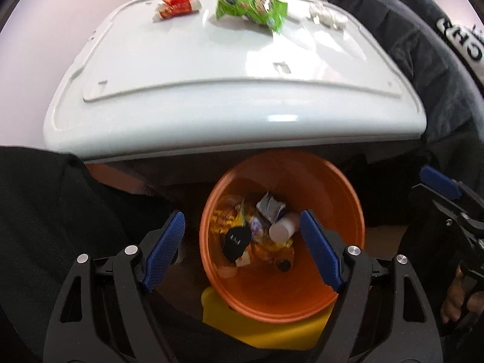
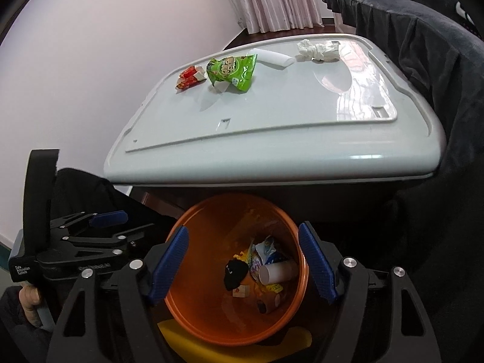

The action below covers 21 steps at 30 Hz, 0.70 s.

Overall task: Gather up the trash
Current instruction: 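Grasp the green chip bag with the right tool while the left tool grasps the red-white wrapper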

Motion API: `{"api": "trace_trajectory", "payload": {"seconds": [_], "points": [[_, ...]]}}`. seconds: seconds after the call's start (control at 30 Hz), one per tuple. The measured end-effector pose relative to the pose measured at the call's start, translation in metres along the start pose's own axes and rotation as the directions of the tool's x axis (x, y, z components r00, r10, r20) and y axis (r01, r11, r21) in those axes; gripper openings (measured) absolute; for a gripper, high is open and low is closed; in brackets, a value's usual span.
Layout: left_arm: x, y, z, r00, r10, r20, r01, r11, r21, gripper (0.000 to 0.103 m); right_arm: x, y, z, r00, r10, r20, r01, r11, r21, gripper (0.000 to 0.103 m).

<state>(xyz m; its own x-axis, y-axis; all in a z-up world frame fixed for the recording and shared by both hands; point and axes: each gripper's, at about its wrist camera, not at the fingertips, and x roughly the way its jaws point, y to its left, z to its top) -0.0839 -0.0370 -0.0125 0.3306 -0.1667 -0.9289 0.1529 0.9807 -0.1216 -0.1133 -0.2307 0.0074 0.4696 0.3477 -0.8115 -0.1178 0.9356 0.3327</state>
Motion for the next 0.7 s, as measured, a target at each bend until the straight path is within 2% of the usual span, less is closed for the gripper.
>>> {"api": "trace_trajectory", "payload": {"seconds": [0.17, 0.37, 0.6, 0.7], "points": [[-0.01, 0.01, 0.032, 0.996, 0.032, 0.088, -0.03, 0.999, -0.024, 0.077, 0.01, 0.007, 0.038, 1.0, -0.017, 0.015, 0.018, 0.995, -0.095, 0.077], [-0.019, 0.019, 0.096, 0.984, 0.053, 0.169, -0.048, 0.998, -0.032, 0.077, 0.027, 0.02, 0.097, 0.998, -0.028, 0.05, 0.039, 0.975, -0.218, 0.081], [-0.038, 0.04, 0.168, 0.958, 0.101, 0.269, -0.116, 0.992, 0.044, 0.077, 0.054, 0.024, 0.176, 0.997, -0.003, 0.073, 0.027, 0.944, -0.328, 0.088], [-0.039, 0.057, 0.194, 0.951, 0.121, 0.285, -0.136, 0.99, 0.03, 0.077, 0.078, 0.026, 0.204, 0.998, 0.001, 0.056, 0.019, 0.932, -0.361, 0.089]]}}
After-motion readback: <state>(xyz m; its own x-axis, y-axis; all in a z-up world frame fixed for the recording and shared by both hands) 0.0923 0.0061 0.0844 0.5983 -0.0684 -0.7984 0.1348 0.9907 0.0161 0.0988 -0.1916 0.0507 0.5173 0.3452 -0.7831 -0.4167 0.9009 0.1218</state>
